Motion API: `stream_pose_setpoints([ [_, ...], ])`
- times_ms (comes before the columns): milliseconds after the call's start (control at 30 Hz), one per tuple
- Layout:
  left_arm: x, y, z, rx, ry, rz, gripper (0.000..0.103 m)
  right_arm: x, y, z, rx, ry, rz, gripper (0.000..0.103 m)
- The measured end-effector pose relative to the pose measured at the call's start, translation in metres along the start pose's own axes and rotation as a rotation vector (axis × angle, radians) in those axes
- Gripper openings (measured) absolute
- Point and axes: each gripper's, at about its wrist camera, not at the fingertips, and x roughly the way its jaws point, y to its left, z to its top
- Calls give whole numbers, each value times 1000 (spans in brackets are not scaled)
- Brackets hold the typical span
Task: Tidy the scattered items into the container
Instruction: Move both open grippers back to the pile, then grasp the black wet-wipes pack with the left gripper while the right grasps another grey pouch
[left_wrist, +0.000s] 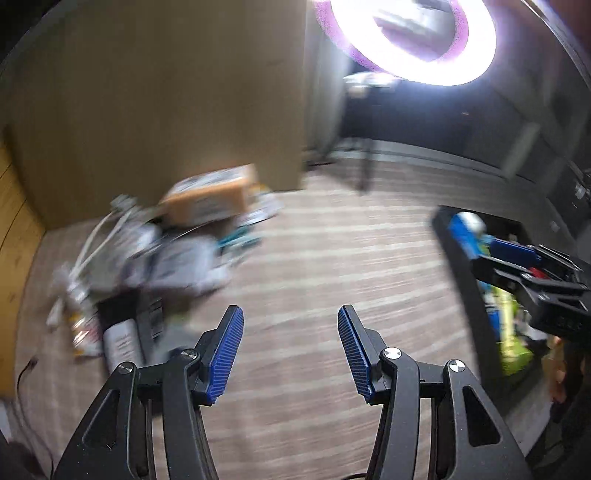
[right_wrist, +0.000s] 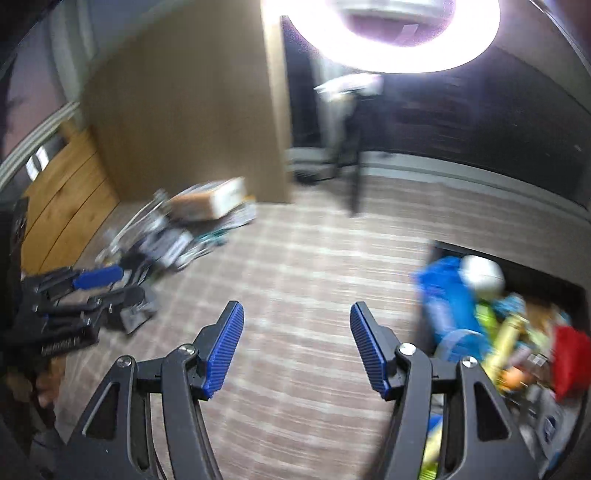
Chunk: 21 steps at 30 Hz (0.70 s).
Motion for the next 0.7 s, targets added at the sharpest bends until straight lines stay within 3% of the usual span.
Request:
stream_pose_setpoints([
  [300,11,127,-44,-230,96,103,50,74,102,-2,-172,158,173,59],
  [500,23,158,-50,-298,141,106,52,112,156,-1,-290,235,229,59],
  [600,33,165,-43,-309,162,95,54,124,181,4,-376,259,252,70],
  [700,47,168,-34,-324,198,55,56,135,201,5,-468,265,247,70],
])
